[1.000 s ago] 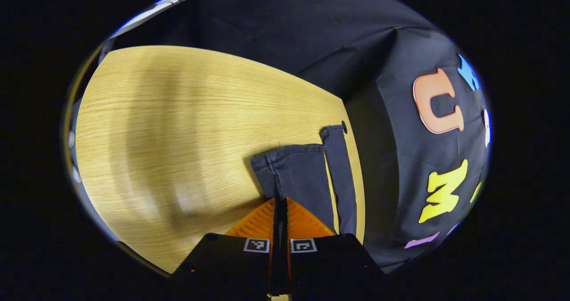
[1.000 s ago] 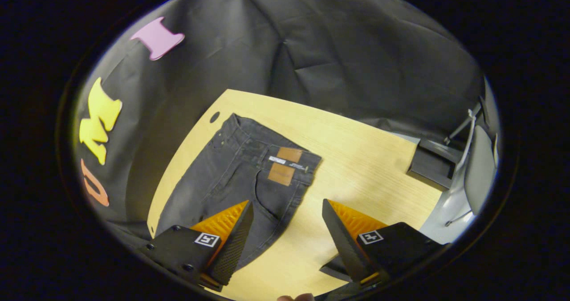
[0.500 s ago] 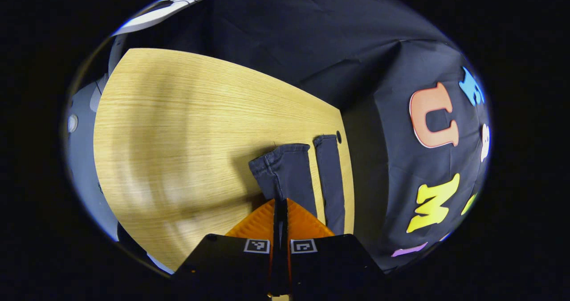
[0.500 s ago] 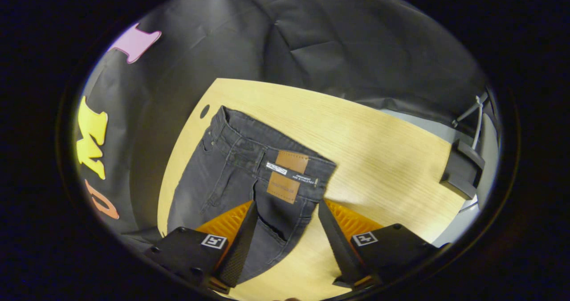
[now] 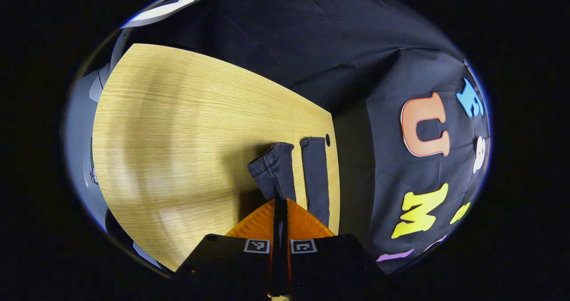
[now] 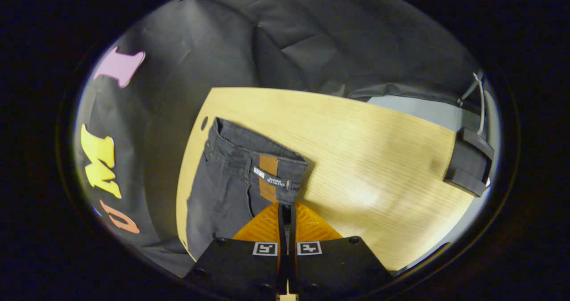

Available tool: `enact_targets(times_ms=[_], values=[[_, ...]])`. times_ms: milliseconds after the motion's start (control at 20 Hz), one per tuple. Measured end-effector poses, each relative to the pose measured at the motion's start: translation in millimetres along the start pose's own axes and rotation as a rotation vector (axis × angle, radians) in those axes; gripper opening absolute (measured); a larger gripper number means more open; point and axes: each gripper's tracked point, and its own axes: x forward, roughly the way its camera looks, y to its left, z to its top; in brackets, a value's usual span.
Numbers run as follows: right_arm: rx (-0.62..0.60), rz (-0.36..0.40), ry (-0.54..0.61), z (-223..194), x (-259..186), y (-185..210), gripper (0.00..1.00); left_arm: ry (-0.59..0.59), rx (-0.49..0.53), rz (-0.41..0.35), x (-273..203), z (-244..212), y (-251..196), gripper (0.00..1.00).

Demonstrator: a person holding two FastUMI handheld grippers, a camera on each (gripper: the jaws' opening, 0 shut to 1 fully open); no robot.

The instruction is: Grasp the waist and the cuffs of the jeans and fold them to make the two legs overlap; first hold the waist and fold one-third of the jeans toward the cuffs, then hold the cuffs and fold the remaining one-third in the same direction to finish folding.

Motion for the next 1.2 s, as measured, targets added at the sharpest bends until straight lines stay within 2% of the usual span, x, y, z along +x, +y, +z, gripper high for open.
enact_targets(times_ms=[250, 550, 800, 1000, 1200], values=[[0.041, 0.139, 0.021, 5.7, -30.4, 54.8, 0.01, -0.001, -0.033, -0.041, -6.6, 4.0, -23.7, 0.03], [0.071, 0.311, 0.030, 34.8, -49.3, 142.9, 0.00, -0.011, -0.118, -0.179, -5.3, 30.9, -109.7, 0.03], [0.122, 0.370, 0.068, 60.6, -17.5, 200.8, 0.01, 0.014, -0.094, -0.170, 58.1, 44.1, -159.1, 0.03], [0.147, 0.384, 0.074, 73.1, 34.1, 240.5, 0.01, 0.010, -0.107, -0.123, 125.2, 45.0, -173.0, 0.03], [0.155, 0.378, 0.062, 86.2, 86.6, 258.3, 0.01, 0.017, -0.019, -0.089, 186.8, 41.9, -191.8, 0.03]])
